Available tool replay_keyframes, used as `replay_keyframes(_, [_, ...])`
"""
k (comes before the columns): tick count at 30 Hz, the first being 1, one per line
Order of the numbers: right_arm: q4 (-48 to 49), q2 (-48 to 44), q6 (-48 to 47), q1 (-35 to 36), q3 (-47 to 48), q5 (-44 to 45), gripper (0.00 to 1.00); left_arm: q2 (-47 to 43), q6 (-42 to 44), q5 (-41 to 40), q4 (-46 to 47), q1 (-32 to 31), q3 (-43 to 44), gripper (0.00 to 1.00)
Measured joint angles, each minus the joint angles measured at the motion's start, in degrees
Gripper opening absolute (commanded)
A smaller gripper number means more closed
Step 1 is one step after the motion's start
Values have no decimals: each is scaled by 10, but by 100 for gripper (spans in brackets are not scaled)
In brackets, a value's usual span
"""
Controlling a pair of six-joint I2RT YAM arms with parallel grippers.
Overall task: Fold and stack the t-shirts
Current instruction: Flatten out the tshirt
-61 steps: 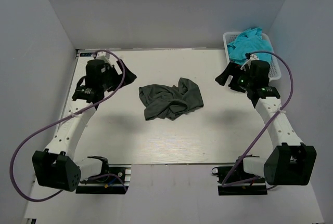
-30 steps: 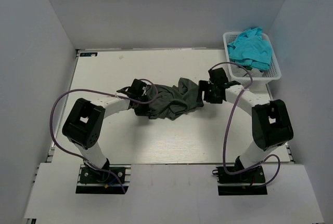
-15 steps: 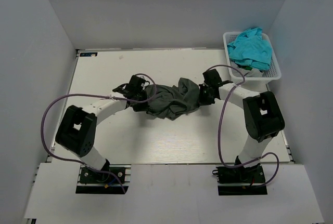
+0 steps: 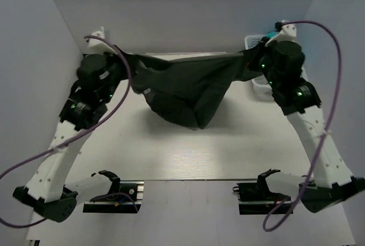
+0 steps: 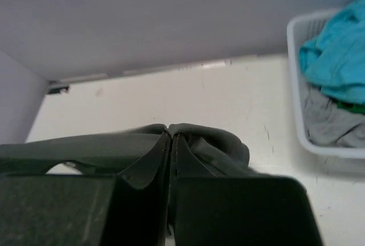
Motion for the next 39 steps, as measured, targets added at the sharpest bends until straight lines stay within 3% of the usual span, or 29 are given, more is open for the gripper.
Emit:
replay_keyframes(5, [-33, -63, -19, 0, 88, -6, 0, -57, 34, 5, 2, 0, 105, 0])
replay_keyframes(12, [-45, -148, -40, 1, 184, -91, 0, -137, 55, 139, 21, 2, 192, 0])
replay_keyframes(21, [-39, -217, -46, 1, 239, -186, 0, -153, 54, 189, 5, 4, 280, 0])
replay_keyframes(25, [-36, -213, -45, 1, 195, -187, 0, -126, 47, 160, -3, 4, 278, 0])
replay_keyframes(29, [-14, -180, -43, 1, 91, -163, 0, -70, 38, 70, 1, 3, 221, 0])
replay_keyframes(36, [44, -4, -34, -5, -101, -105, 1, 131, 22, -106, 1, 12, 71, 0])
replay_keyframes(37, [48, 37, -31, -9, -121, -101, 23, 170, 17, -125, -1, 19, 49, 0])
replay_keyframes(38, [48, 74, -25, -14, -131, -99, 33, 214, 11, -137, -8, 27, 37, 6])
replay_keyframes(39, [46, 124, -26, -20, -130, -100, 42, 266, 6, -143, -17, 39, 38, 26])
